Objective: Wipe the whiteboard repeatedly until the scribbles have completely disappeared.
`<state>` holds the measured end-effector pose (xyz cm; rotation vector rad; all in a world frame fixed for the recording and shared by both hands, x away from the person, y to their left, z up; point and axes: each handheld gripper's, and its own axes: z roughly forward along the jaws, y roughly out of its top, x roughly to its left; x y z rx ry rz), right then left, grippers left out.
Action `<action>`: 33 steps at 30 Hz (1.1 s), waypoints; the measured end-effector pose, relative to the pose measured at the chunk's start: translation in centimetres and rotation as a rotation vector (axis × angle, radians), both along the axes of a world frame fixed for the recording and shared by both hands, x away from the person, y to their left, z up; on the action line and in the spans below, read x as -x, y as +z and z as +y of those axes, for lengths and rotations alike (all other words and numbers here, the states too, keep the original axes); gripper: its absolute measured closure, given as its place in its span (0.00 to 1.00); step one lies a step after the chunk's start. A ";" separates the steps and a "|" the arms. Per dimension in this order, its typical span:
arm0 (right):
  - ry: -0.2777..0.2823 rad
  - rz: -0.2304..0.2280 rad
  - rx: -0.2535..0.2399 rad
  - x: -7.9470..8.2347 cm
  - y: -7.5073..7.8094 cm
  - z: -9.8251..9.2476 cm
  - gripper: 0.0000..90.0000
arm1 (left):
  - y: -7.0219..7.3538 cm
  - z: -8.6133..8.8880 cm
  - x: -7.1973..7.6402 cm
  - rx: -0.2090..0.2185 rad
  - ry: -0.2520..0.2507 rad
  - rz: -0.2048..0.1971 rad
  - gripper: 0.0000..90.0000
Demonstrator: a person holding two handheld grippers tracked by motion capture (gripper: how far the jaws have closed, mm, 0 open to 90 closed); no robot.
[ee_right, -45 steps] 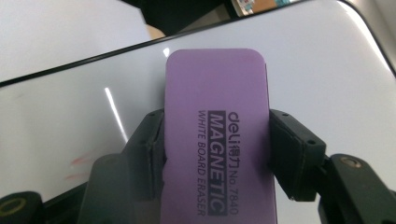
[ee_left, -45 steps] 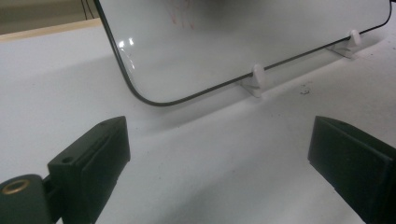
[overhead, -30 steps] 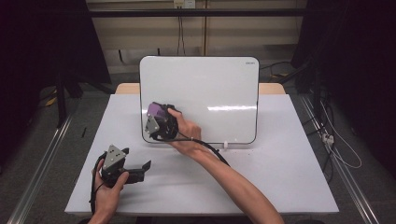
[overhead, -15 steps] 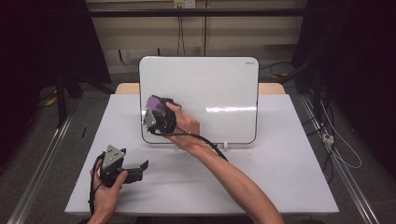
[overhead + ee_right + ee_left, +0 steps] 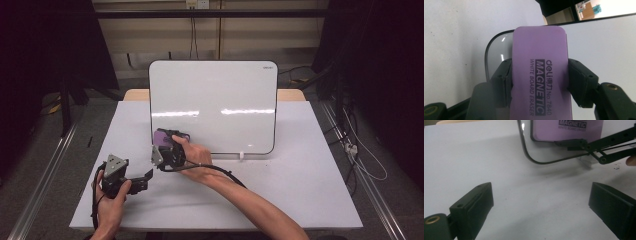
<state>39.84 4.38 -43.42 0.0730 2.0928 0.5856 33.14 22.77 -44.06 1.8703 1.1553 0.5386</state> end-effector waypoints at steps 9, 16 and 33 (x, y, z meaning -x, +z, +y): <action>-0.109 -0.033 -0.106 -3.9 4.3 -1.8 0.46 | 0.0 -0.3 0.1 0.014 -0.023 0.002 0.06; -0.227 -0.043 -0.198 -7.2 8.4 -3.2 0.46 | 0.0 -0.3 0.1 0.018 -0.028 0.006 0.06; -0.100 0.007 -0.126 -3.9 4.5 -0.9 0.46 | -0.1 -0.5 0.0 0.016 -0.036 0.005 0.06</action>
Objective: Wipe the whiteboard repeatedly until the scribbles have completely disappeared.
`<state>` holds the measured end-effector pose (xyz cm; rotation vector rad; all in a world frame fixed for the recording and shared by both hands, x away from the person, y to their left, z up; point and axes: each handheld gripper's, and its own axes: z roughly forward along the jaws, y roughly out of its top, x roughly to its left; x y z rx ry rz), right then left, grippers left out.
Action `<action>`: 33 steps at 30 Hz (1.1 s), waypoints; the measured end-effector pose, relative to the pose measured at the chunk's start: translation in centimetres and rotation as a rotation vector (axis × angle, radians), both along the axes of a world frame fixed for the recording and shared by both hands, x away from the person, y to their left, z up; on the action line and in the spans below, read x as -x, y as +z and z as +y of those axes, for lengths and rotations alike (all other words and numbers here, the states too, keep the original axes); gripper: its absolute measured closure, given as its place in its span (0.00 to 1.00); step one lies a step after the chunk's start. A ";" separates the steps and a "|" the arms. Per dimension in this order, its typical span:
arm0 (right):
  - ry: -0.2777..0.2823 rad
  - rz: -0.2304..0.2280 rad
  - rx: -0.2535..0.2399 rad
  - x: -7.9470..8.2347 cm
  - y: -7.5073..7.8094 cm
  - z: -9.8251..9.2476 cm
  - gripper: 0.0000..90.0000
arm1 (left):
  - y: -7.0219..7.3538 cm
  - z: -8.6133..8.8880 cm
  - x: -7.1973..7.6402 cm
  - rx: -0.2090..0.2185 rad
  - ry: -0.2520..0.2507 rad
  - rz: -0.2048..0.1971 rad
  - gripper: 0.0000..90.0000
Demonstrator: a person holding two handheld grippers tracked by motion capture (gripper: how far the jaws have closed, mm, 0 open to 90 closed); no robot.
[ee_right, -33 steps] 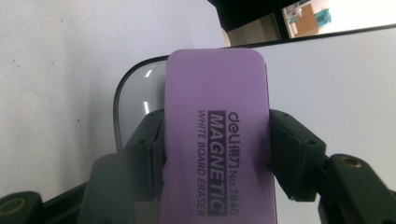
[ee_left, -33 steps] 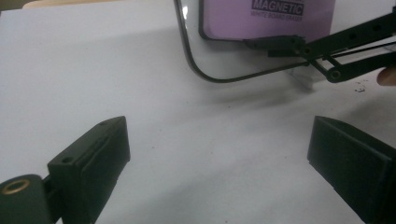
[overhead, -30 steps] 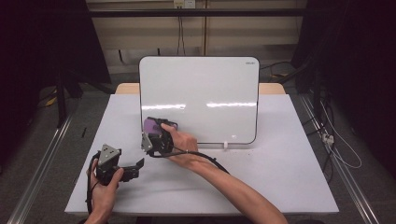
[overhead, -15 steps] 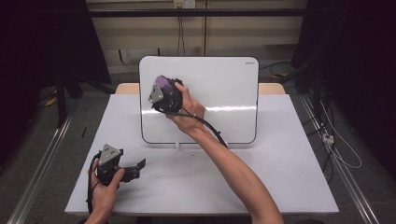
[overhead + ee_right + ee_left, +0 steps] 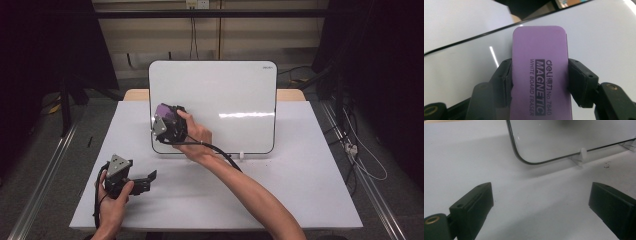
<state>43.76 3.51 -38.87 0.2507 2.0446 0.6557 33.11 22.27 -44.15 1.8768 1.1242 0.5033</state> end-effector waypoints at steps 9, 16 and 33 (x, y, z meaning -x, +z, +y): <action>0.006 0.029 -0.036 0.3 -0.4 -0.4 0.46 | 0.1 0.0 0.0 -0.002 -0.005 -0.003 0.06; -0.010 0.045 -0.146 0.2 0.8 -2.2 0.46 | 0.1 -0.1 0.0 -0.001 -0.009 -0.005 0.06; -0.003 0.110 -0.390 1.3 1.9 -7.1 0.46 | 0.1 -0.6 0.1 0.001 -0.025 -0.011 0.06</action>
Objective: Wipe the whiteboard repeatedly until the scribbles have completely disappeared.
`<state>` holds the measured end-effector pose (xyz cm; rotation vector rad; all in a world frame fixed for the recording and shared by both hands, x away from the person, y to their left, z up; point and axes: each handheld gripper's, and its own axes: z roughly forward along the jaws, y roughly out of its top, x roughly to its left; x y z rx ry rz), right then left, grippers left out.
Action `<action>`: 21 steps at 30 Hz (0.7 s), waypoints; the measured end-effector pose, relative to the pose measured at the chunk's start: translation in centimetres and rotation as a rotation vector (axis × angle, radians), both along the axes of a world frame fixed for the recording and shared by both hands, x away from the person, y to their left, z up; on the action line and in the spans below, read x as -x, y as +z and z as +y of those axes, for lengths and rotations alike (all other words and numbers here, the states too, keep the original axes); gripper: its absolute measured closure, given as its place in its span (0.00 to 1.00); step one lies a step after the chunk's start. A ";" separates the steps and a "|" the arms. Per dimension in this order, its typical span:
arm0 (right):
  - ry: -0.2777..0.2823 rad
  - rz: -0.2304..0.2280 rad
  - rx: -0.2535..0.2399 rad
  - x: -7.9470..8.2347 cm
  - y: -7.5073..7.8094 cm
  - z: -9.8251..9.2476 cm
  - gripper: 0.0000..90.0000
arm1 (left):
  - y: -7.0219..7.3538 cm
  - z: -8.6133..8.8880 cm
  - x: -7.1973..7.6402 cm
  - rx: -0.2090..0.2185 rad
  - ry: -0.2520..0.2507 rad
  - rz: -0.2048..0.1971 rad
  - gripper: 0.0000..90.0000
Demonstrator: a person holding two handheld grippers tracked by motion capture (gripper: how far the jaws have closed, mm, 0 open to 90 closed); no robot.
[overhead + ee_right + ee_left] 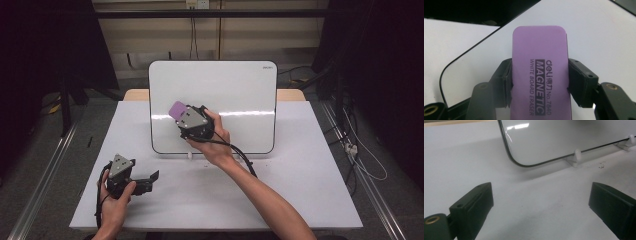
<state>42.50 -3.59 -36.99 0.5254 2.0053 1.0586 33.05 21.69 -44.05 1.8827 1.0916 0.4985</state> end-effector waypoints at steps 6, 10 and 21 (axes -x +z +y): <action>-0.007 0.038 -0.112 0.3 -0.1 -1.9 0.46 | 0.0 -0.1 0.0 -0.010 -0.007 -0.004 0.06; -0.015 0.059 -0.178 0.3 -0.1 -3.2 0.46 | -0.1 -0.2 0.0 -0.009 -0.009 -0.005 0.06; -0.024 0.138 -0.366 0.8 -0.5 -5.6 0.46 | 0.1 -0.3 0.1 -0.002 -0.016 -0.020 0.06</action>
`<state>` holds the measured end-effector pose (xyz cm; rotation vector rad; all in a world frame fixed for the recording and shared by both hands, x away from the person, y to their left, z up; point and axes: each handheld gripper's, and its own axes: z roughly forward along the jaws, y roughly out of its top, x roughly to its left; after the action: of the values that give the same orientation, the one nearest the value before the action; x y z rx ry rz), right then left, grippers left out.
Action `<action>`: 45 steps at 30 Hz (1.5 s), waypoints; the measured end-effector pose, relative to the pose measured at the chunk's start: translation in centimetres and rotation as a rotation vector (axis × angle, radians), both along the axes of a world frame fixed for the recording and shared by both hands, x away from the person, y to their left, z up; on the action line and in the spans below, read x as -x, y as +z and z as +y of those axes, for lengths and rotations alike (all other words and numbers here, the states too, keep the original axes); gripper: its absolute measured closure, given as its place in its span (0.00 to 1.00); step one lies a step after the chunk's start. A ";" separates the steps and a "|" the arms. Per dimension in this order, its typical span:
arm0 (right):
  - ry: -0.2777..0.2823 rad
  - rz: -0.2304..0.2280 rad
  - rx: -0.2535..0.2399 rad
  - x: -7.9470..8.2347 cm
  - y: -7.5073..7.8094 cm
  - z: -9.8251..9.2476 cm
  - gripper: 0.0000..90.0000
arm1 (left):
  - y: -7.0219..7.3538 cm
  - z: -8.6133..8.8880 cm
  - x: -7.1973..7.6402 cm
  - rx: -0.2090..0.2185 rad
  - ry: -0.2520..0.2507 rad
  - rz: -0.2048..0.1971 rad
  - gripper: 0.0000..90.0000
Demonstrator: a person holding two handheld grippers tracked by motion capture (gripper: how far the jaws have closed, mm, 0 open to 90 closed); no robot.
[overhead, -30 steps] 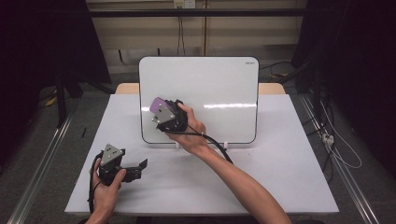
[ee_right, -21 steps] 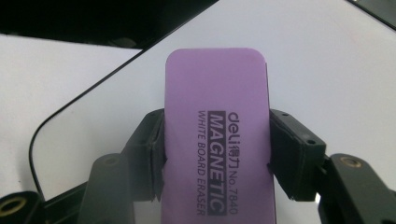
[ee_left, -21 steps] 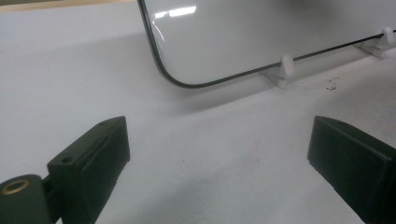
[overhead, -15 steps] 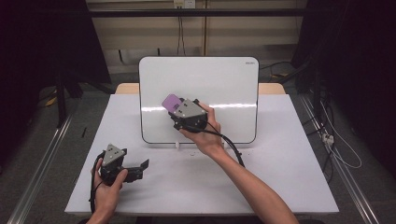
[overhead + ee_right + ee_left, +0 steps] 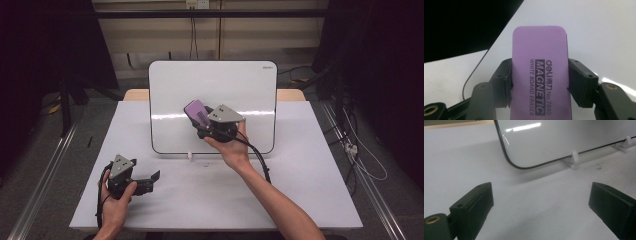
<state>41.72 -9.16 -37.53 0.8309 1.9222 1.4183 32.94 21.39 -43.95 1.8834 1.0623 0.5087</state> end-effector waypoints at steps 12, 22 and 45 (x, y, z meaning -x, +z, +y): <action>-0.003 0.030 -0.076 1.6 -1.2 -2.3 0.46 | 0.7 -2.2 0.1 0.011 -0.047 -0.055 0.06; -0.011 0.053 -0.139 2.2 -1.7 -3.7 0.46 | 1.7 -4.5 -0.7 0.039 -0.070 -0.090 0.07; 0.018 0.095 -0.315 3.5 -2.3 -3.2 0.46 | 3.0 -12.4 -2.5 0.245 -0.152 -0.126 0.16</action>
<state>38.18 -12.38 -39.82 1.0435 1.8021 1.7497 35.44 9.01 -40.97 1.6768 0.8503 0.3857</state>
